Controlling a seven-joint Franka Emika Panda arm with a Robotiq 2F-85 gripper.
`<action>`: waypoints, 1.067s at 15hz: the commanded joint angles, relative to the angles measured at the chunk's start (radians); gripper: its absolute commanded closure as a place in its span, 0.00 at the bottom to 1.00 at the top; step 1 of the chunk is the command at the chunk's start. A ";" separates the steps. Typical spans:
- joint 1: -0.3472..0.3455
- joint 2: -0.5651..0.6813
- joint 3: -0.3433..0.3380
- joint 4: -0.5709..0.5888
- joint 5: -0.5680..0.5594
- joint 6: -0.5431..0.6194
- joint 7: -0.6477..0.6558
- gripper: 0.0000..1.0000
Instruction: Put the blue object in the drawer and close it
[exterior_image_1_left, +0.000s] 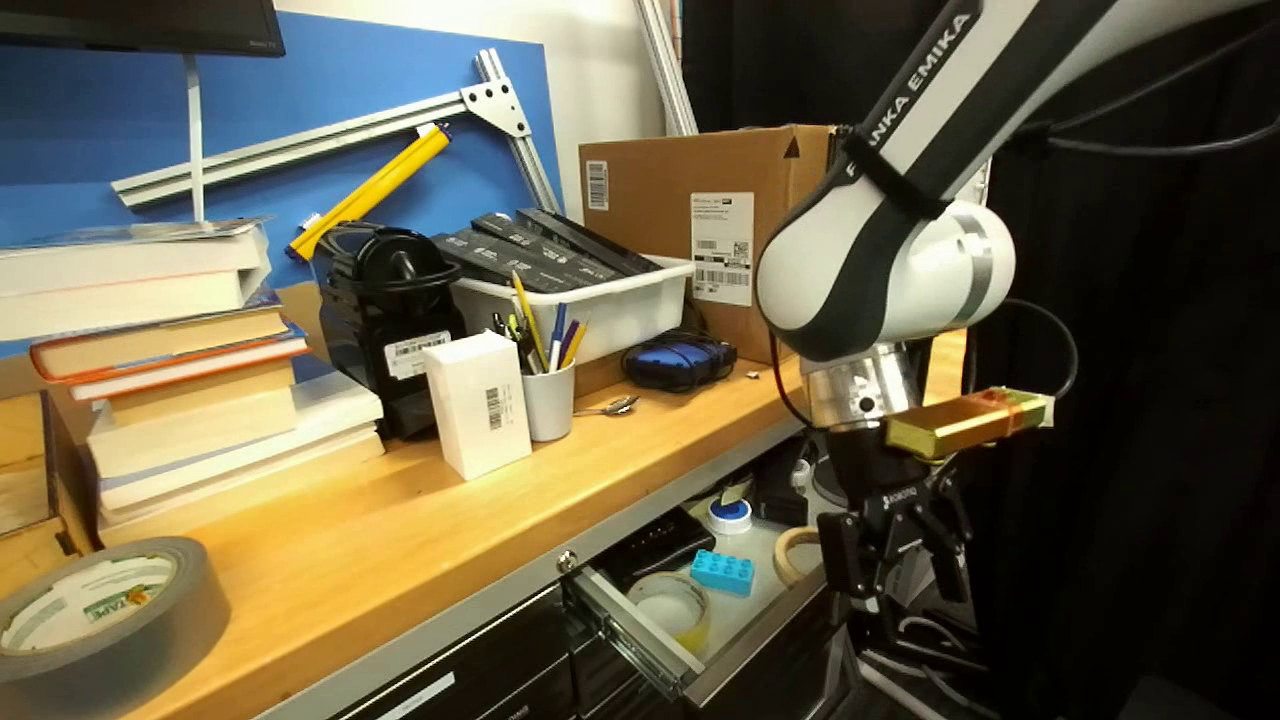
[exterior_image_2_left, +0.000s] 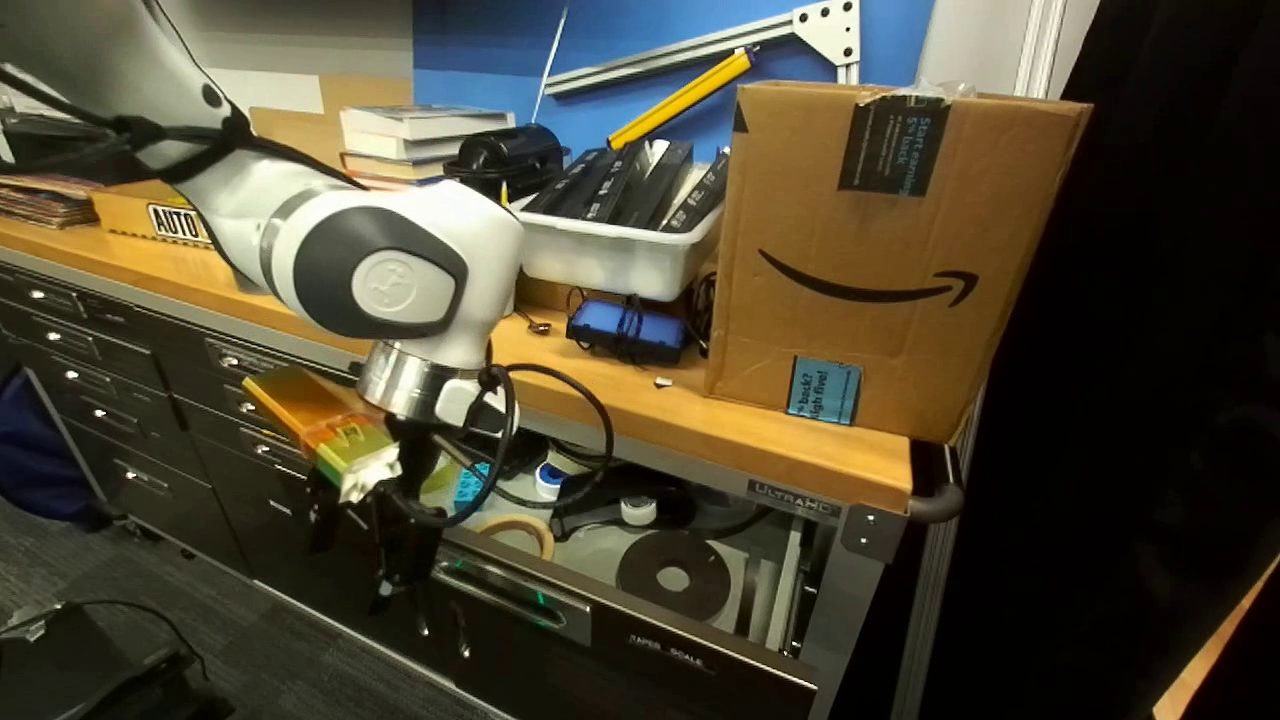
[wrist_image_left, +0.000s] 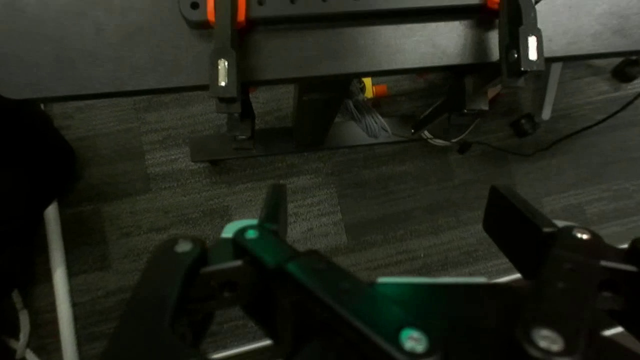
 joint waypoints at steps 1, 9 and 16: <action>0.002 0.130 0.008 0.059 -0.015 0.011 0.021 0.00; 0.020 0.141 0.050 0.062 0.210 0.363 0.089 0.00; 0.076 0.186 0.111 0.105 0.269 0.758 0.244 0.00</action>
